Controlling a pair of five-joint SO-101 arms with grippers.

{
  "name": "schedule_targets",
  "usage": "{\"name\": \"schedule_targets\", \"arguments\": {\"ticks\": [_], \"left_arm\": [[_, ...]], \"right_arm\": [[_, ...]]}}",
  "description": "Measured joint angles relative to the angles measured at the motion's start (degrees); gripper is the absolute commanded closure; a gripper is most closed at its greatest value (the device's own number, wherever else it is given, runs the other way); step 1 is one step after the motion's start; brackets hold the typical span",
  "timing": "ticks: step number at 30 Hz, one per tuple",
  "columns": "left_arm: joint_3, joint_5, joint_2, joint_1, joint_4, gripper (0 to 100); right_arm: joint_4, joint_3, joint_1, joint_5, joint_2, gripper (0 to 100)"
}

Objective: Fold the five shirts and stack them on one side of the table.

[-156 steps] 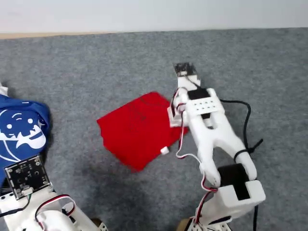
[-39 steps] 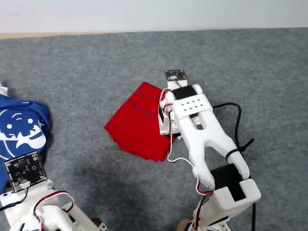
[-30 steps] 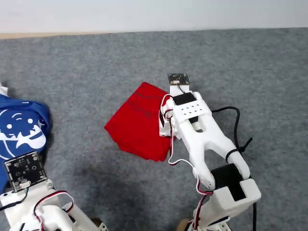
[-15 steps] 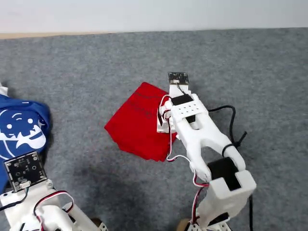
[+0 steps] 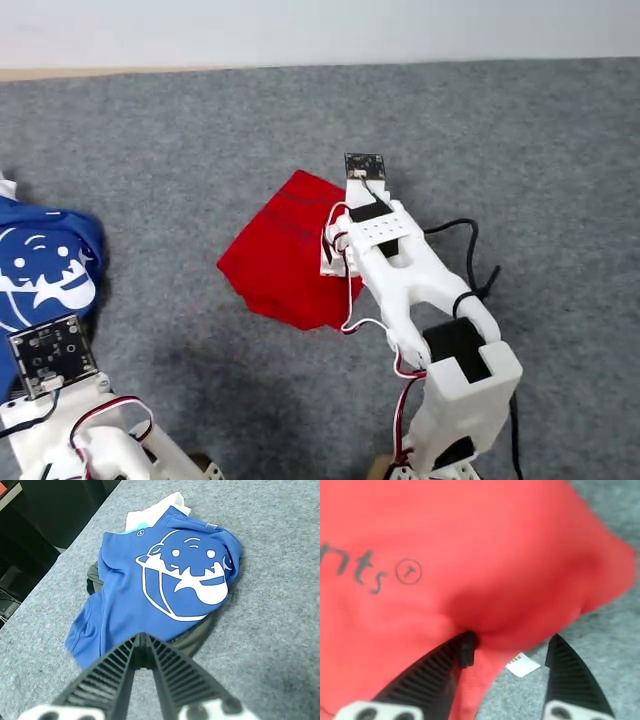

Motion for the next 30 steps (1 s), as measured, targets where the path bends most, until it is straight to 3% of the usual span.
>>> {"name": "schedule_targets", "arguments": {"ticks": [12, 24, 30], "left_arm": [[0.0, 0.0, 0.0, 0.0, 0.0, 100], [0.0, 0.0, 0.0, 0.0, 0.0, 100], [0.0, 0.0, 0.0, 0.0, 0.0, 100]], "right_arm": [[10.7, -2.4, -0.4, 0.0, -4.7, 73.9], [7.6, -2.6, -0.7, -2.3, -5.5, 73.8], [4.0, -3.2, -0.6, -2.8, 1.1, 73.8]]}}
